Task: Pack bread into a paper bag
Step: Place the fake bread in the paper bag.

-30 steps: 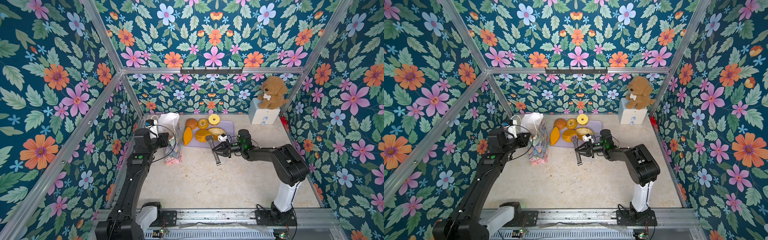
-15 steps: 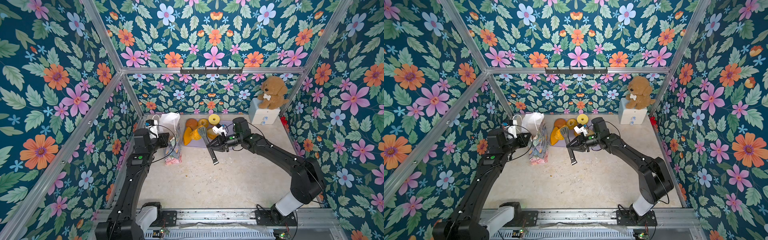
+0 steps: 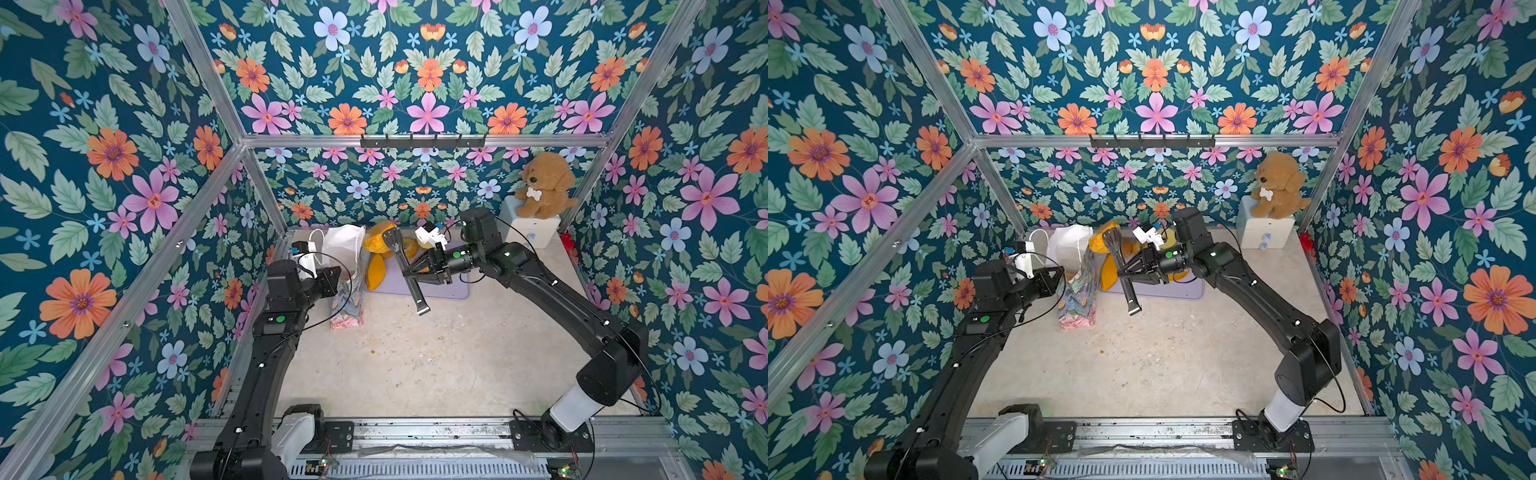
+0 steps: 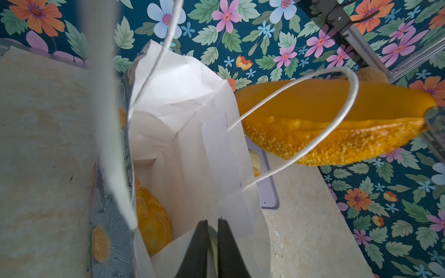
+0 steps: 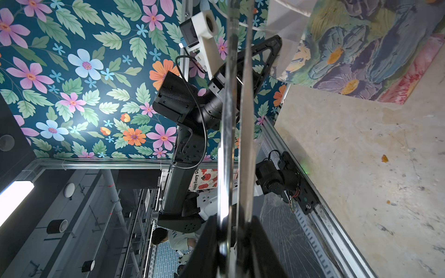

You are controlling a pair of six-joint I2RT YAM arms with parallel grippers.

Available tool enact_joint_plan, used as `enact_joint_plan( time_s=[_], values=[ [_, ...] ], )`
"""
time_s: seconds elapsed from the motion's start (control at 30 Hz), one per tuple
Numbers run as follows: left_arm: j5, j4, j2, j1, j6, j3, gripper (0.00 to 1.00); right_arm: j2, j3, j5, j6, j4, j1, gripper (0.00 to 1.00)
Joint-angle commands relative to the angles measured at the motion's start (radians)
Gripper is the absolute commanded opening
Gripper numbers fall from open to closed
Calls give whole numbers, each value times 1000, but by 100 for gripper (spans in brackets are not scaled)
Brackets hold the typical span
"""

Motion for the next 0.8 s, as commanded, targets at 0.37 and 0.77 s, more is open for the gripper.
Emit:
enact_joint_plan(
  time_s=[0.37, 0.77],
  values=[
    [30, 20, -16, -8, -7, -9, 15, 148, 428, 48, -196, -385, 12, 0],
    [44, 31, 17, -29, -5, -3, 14, 315, 812, 64, -244, -593, 16, 0]
  ],
)
